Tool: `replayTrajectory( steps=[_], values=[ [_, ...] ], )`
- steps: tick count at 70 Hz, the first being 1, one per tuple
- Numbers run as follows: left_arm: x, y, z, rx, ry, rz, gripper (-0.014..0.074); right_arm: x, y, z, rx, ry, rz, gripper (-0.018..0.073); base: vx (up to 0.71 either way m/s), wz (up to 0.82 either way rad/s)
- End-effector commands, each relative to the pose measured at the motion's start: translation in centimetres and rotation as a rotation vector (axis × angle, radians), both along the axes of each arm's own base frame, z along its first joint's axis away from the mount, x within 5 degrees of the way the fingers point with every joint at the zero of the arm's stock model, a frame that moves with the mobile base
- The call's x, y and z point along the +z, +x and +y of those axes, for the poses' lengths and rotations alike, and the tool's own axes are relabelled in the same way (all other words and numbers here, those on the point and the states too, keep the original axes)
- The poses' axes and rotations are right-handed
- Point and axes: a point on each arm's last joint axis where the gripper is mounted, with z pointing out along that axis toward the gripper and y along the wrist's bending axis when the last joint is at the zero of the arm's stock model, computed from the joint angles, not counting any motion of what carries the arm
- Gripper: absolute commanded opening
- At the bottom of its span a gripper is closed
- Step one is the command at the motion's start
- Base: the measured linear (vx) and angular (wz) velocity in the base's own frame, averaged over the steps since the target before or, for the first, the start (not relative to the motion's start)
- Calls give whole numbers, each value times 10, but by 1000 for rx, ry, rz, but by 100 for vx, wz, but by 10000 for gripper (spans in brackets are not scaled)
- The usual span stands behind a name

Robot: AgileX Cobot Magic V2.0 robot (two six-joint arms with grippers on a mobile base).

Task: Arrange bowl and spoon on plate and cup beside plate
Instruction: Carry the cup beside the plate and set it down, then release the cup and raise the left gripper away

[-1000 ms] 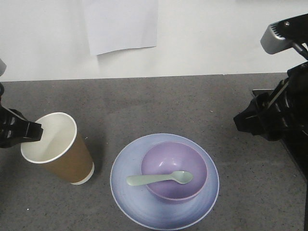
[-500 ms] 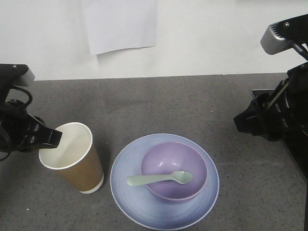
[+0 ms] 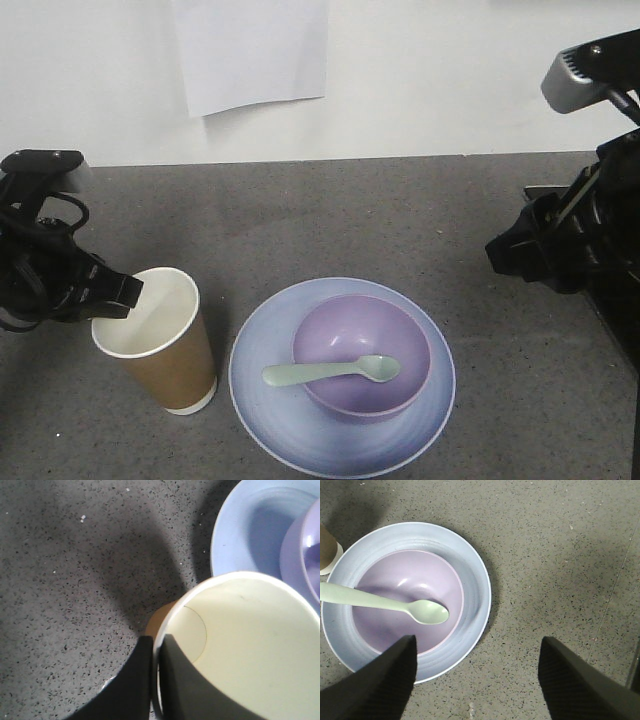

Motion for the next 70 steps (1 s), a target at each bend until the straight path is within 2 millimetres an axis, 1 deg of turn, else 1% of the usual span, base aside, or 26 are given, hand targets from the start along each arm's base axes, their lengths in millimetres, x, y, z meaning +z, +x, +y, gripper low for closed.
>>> replayTrajectory(
  steps=[1, 8, 15, 20, 34, 42, 47, 56, 62, 70],
  values=[
    [15, -1, -3, 9, -44, -62, 19, 15, -2, -2, -8, 35, -87, 504, 0, 0],
    [15, -1, -3, 9, -44, -62, 64, 15, -2, -2, -8, 35, -87, 504, 0, 0],
    [15, -1, -3, 9, -44, -62, 141, 15, -2, -2, -8, 35, -87, 504, 0, 0],
    [15, -1, -3, 9, -44, -62, 211, 15, -2, -2, -8, 35, -87, 504, 0, 0],
    [17, 0, -3, 15, -49, -80, 444, 15, -2, -2, -8, 35, -86, 504, 0, 0],
    [18, 0, -3, 18, -50, -86, 528, 15, -2, -2, -8, 34, -85, 504, 0, 0],
    [18, 0, -3, 18, -50, -88, 563, 15, -2, -2, -7, 34, -83, 504, 0, 0],
    [19, 0, -3, 22, -52, -99, 577, 15, -2, -2, -7, 34, -83, 504, 0, 0],
    [25, -3, -2, 26, -59, -132, 577, 15, -2, -2, -7, 34, -83, 504, 0, 0],
    [38, -13, 1, 33, -70, -199, 577, 15, -1, -2, -8, 38, -93, 504, 0, 0]
  ],
)
